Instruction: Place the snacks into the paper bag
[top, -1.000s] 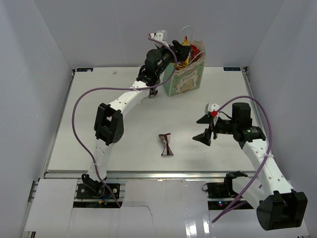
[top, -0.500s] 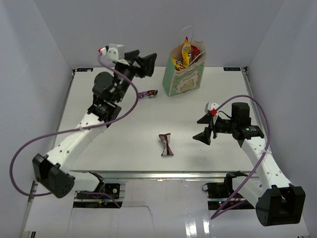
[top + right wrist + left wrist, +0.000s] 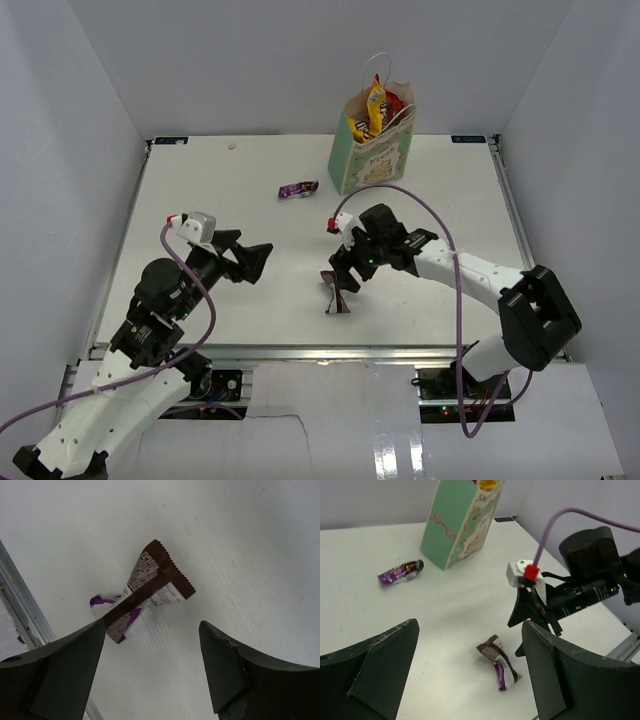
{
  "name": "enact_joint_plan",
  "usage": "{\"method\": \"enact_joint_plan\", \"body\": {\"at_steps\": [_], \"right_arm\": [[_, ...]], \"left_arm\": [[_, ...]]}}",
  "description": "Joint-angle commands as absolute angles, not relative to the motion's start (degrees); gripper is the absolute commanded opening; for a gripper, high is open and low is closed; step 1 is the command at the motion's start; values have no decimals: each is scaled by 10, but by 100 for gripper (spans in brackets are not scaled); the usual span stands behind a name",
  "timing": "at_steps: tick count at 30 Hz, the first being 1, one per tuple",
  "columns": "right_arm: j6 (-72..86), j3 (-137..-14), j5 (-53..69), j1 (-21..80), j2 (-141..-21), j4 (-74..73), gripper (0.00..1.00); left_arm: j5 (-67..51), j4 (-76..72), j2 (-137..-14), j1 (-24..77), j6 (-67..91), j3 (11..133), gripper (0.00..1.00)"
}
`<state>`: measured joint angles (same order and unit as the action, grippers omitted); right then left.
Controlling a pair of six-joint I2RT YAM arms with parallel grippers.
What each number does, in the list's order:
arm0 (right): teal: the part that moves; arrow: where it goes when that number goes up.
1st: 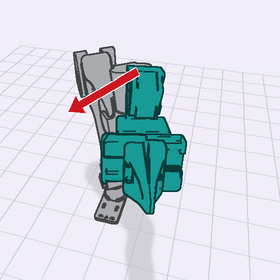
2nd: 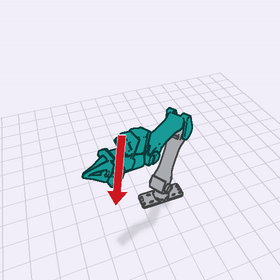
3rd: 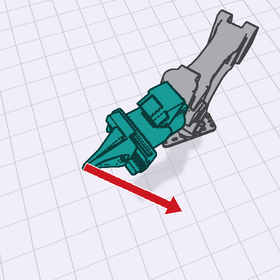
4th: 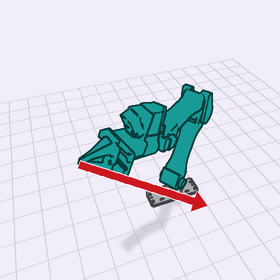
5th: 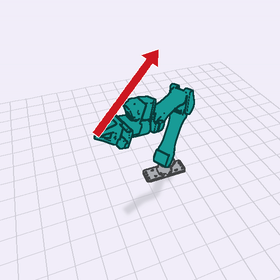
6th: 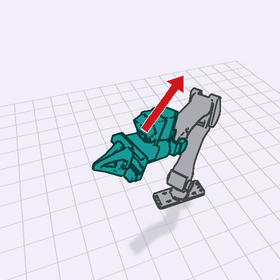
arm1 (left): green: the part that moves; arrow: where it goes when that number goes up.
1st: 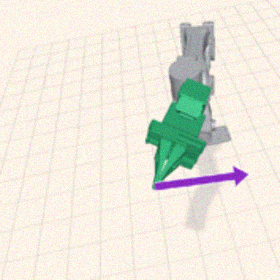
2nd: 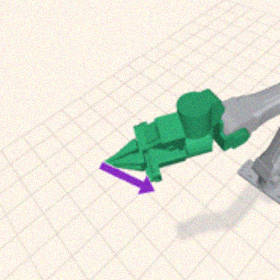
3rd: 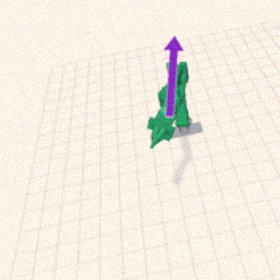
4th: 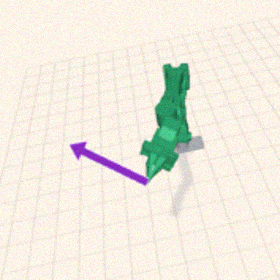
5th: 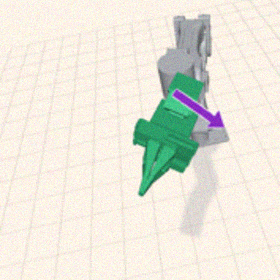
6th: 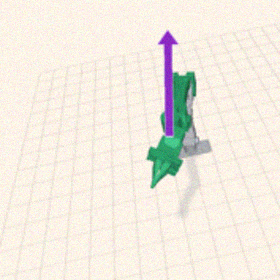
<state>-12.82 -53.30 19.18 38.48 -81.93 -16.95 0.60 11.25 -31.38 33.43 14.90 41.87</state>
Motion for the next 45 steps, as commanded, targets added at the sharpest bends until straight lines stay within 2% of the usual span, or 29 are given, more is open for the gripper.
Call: {"method": "enact_joint_plan", "body": {"at_steps": [1,6,11,14,15,17,18,21,26,30,32,37,39,45], "right_arm": [[-21,-563,92,427,-859,-179,83],[13,-577,52,470,-913,-183,84],[24,-584,75,488,-949,-182,75],[21,-593,76,491,-971,-182,60],[18,-595,74,491,-976,-183,49],[4,-593,67,490,-975,-180,39],[-5,-592,62,490,-969,-178,26],[-82,-588,24,490,-951,-175,9],[-226,-607,44,476,-878,-193,8],[-309,-704,94,421,-822,-200,8],[-329,-813,130,365,-826,-207,8],[-322,-1092,124,265,-930,-210,8],[-307,-1141,108,251,-974,-191,8],[-318,-1253,-50,235,-1077,-82,8]], "left_arm": [[-9,211,-253,331,150,373,95],[24,243,-175,331,144,354,96],[41,240,-134,331,153,346,98],[43,241,-136,331,153,346,98],[42,242,-142,331,153,345,98],[38,243,-150,331,152,346,98],[36,243,-157,331,151,347,98],[32,243,-163,331,149,347,98],[30,243,-158,331,149,347,98],[29,244,-157,331,149,347,98],[28,243,-157,331,149,347,98],[27,243,-156,331,149,347,98],[26,243,-157,331,147,347,98],[28,243,-165,331,146,348,98]]}}
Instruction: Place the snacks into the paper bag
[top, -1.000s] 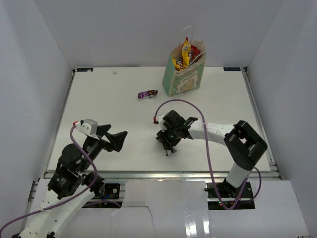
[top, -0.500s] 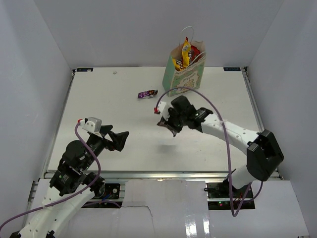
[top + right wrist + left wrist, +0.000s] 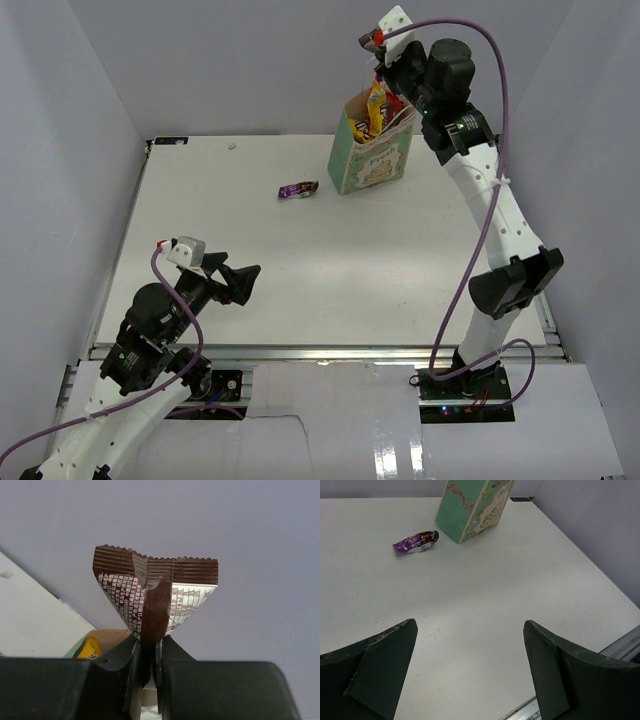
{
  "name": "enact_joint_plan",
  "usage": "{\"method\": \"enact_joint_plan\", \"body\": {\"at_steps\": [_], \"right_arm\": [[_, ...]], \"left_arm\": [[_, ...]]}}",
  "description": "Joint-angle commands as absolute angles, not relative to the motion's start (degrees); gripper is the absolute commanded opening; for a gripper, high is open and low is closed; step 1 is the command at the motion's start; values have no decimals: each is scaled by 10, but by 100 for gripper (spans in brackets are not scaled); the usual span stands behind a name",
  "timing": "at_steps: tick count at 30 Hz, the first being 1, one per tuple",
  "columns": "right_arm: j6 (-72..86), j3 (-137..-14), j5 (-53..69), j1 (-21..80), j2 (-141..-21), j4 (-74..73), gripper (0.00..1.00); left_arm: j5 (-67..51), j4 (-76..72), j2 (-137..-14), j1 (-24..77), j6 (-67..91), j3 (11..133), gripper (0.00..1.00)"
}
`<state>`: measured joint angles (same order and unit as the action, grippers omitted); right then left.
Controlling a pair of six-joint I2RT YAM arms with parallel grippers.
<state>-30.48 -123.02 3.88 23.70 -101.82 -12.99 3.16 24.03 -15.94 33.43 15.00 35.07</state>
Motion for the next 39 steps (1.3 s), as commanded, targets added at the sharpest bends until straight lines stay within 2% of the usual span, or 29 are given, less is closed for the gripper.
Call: {"method": "enact_joint_plan", "body": {"at_steps": [1,5,10,15,20,29,33,36,39], "right_arm": [[-321,-1259,-74,229,-1088,-69,8],[-313,-1263,-75,192,-1128,-35,8],[-287,-1210,-5,146,-1137,-36,8],[-285,-1154,125,142,-1125,-50,8],[-280,-1165,221,143,-1134,-85,8],[-241,-1182,236,143,-1135,-66,8],[-243,-1173,200,143,-1150,-65,8],[-246,-1167,174,141,-1157,-67,12],[-248,-1159,157,136,-1161,-69,28]], "left_arm": [[29,243,-166,331,145,347,98],[33,243,-171,331,145,347,98],[33,243,-176,331,143,349,98],[29,241,-178,331,142,347,98],[26,241,-178,331,141,347,98],[24,240,-177,331,141,347,98],[25,241,-176,331,141,347,98],[25,241,-176,331,141,347,98],[24,240,-178,331,141,347,98]]}}
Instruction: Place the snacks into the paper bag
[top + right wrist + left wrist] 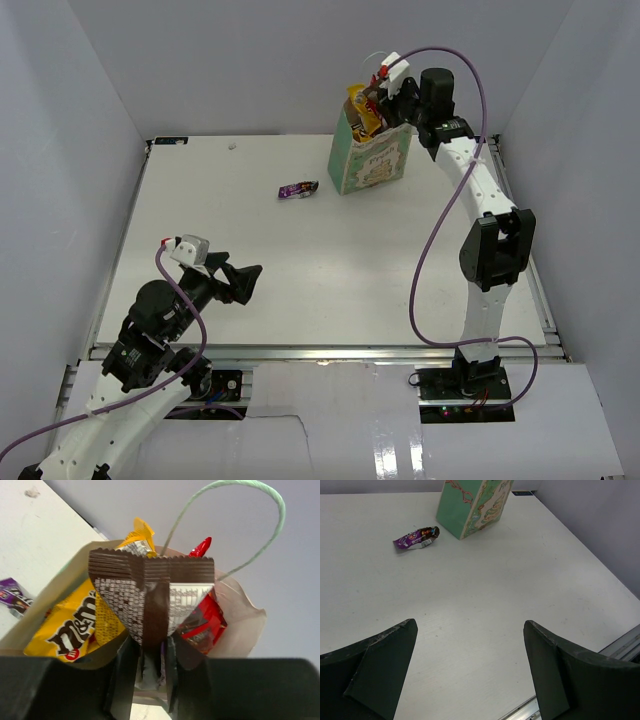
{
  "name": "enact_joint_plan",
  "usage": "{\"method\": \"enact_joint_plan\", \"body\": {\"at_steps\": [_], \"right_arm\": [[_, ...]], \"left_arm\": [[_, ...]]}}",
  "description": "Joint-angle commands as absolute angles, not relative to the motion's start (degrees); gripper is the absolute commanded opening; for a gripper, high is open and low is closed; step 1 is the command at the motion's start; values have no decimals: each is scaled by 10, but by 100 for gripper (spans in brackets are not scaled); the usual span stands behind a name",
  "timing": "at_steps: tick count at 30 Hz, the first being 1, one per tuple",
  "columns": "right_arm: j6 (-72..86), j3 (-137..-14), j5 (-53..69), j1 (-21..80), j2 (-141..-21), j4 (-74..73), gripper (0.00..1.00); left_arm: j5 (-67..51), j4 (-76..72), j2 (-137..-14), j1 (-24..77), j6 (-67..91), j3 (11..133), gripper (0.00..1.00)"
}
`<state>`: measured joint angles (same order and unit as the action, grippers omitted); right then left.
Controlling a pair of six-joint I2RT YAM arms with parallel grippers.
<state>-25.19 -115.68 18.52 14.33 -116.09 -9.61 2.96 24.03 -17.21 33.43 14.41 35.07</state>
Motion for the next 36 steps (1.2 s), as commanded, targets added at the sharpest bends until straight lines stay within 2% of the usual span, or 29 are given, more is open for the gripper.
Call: {"method": "enact_joint_plan", "body": {"at_steps": [1,2,3,6,18,25,27,28,29,32,34,36], "right_arm": [[-247,-1158,156,134,-1162,-72,32],[-245,-1160,156,132,-1162,-76,37],[-243,-1161,156,130,-1159,-82,47],[-236,-1167,165,122,-1146,-88,61],[-193,-1200,241,118,-1058,-91,75],[-190,-1188,247,118,-1049,-94,75],[-192,-1186,241,118,-1049,-94,71],[-192,-1185,242,118,-1050,-95,68],[-194,-1185,249,119,-1051,-97,60],[-205,-1183,272,122,-1053,-108,45],[-221,-1185,319,125,-1056,-126,43],[-263,-1201,424,129,-1066,-173,49]], "left_arm": [[24,240,-177,331,141,347,98],[23,240,-178,331,141,347,98],[23,240,-177,331,141,347,98],[19,239,-179,331,141,346,98],[15,240,-181,331,142,346,98],[15,240,-179,331,142,346,98],[14,240,-179,331,142,346,98],[14,239,-180,331,142,346,98],[12,239,-180,331,142,347,98],[11,239,-180,331,141,346,98],[11,239,-180,331,141,346,98],[10,240,-182,331,141,346,98]]}}
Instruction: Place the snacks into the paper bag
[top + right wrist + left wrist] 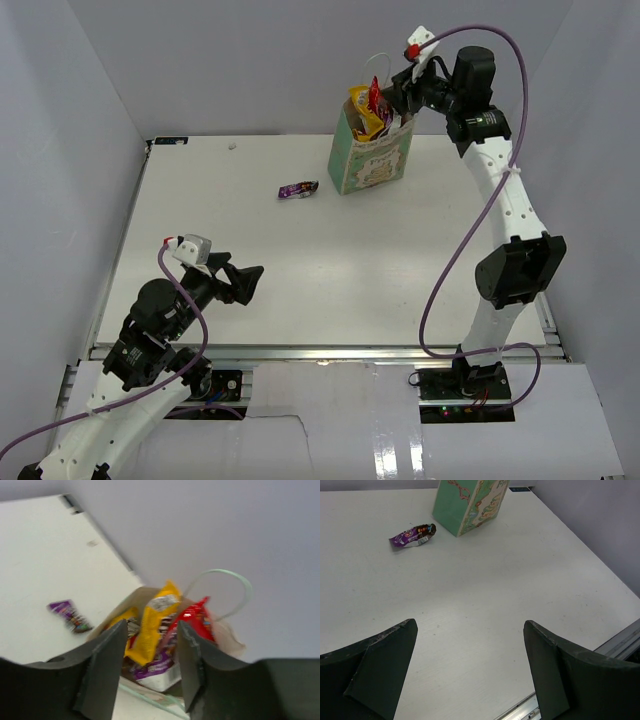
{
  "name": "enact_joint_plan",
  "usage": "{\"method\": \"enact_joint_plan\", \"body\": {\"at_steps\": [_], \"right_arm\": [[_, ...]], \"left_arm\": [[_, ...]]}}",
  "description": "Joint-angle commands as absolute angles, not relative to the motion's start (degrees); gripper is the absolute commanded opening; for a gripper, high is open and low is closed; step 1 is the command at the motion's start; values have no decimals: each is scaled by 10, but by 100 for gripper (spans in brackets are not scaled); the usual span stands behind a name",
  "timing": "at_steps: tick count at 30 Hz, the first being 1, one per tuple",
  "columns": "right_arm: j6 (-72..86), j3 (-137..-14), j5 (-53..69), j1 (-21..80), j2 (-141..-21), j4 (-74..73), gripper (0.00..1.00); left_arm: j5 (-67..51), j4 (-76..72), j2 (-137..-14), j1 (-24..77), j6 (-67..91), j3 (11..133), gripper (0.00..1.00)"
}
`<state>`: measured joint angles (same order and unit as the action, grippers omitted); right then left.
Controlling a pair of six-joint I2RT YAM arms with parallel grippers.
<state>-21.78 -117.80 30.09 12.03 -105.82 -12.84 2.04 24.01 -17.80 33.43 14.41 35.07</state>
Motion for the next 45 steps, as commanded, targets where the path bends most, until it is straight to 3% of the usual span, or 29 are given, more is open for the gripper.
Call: {"method": "enact_joint_plan", "body": {"at_steps": [1,3,6,8,12,23,38,42,45], "right_arm": [[-318,-1207,525,135,-1071,-247,52],[-402,-1236,540,189,-1092,-351,56],[-527,-1212,397,291,-1115,-457,65],[-571,-1147,258,351,-1128,-443,70],[-603,-1103,182,389,-1152,-408,78],[-763,-1184,-25,405,-1322,-302,88],[-753,-1275,-35,389,-1469,-163,87],[-750,-1284,-24,381,-1487,-163,79],[-741,-1284,-7,373,-1492,-170,65]], "left_arm": [[9,239,-181,331,141,346,98],[10,238,-181,331,141,347,98],[9,238,-182,331,140,347,98],[9,239,-180,331,140,347,98],[11,239,-177,331,140,346,98],[13,238,-179,331,139,346,98],[14,237,-186,331,138,346,98],[14,238,-190,331,137,346,98],[15,237,-192,331,137,346,98]]}}
